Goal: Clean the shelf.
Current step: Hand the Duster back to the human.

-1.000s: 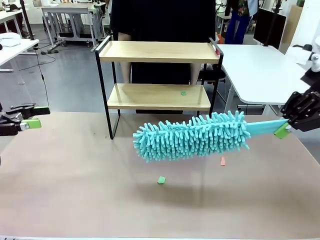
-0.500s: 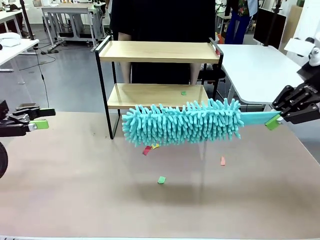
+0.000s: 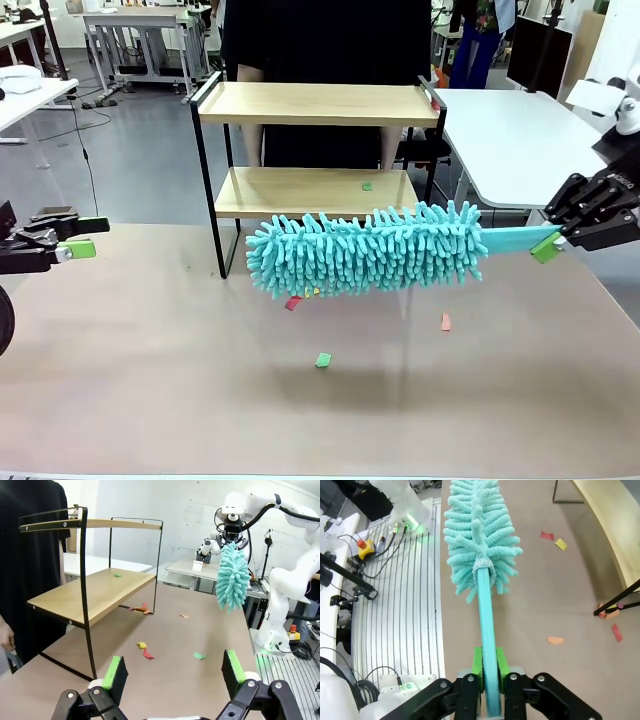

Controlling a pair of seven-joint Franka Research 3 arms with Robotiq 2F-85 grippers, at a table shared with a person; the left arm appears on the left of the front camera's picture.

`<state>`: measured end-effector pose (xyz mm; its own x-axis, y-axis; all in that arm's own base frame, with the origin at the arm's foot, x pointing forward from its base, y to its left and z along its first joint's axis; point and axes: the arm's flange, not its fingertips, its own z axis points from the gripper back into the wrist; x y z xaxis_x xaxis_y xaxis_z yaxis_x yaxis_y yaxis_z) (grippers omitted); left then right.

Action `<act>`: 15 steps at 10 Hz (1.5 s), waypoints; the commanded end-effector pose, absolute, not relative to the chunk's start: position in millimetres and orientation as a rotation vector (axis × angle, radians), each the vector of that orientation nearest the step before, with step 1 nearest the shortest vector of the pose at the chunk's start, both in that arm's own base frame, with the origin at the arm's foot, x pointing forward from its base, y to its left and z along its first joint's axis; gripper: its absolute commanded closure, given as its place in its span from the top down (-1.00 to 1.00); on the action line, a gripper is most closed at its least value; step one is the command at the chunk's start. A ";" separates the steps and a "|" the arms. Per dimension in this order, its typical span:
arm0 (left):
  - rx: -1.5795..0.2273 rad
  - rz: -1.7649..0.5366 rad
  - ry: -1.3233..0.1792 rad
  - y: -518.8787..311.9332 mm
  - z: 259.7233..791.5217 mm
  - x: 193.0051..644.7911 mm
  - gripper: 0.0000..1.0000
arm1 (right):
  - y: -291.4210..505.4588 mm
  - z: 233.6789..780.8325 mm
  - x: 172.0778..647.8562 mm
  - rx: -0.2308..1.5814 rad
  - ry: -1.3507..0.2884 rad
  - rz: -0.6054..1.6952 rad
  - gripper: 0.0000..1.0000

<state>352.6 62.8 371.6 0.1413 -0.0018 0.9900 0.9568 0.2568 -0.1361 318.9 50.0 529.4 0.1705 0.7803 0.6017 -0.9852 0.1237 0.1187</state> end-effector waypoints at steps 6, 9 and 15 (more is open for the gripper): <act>-1.133 -1.000 -1.312 -0.5 368.8 348.7 1.00 | 48.1 529.1 317.4 0.556 -0.452 1.362 -0.74; -1.260 -1.048 -1.175 -41.5 361.8 325.1 1.00 | 48.1 529.1 317.4 0.556 -0.452 1.362 -0.74; -1.406 -1.110 -1.052 -116.7 354.6 282.4 1.00 | 48.1 529.1 317.4 0.556 -0.452 1.362 -0.74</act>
